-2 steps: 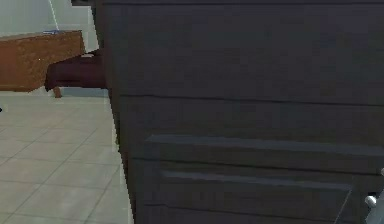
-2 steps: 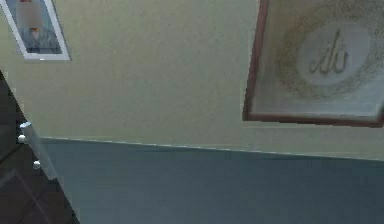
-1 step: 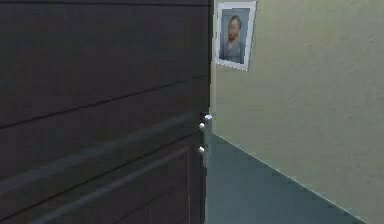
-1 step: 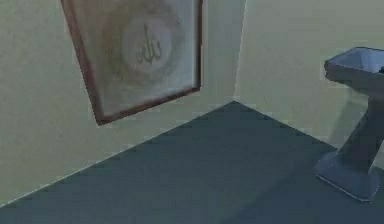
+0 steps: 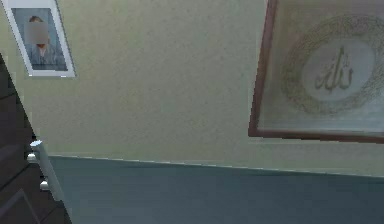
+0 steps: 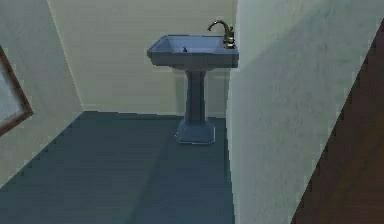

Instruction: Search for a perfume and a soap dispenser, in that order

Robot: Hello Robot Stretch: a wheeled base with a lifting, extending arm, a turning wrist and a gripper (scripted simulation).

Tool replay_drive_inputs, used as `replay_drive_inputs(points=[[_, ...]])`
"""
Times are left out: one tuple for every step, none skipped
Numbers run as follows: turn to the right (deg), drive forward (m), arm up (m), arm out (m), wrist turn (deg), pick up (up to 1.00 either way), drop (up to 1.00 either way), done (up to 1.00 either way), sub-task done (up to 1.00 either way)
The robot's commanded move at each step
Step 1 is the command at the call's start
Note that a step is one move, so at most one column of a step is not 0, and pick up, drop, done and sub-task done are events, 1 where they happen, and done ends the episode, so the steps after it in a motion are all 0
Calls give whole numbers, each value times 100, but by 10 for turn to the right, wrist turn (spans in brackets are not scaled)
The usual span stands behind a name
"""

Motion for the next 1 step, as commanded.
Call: replay_drive_inputs(points=[[30, 0, 0, 0, 0, 0, 0, 0, 0]])
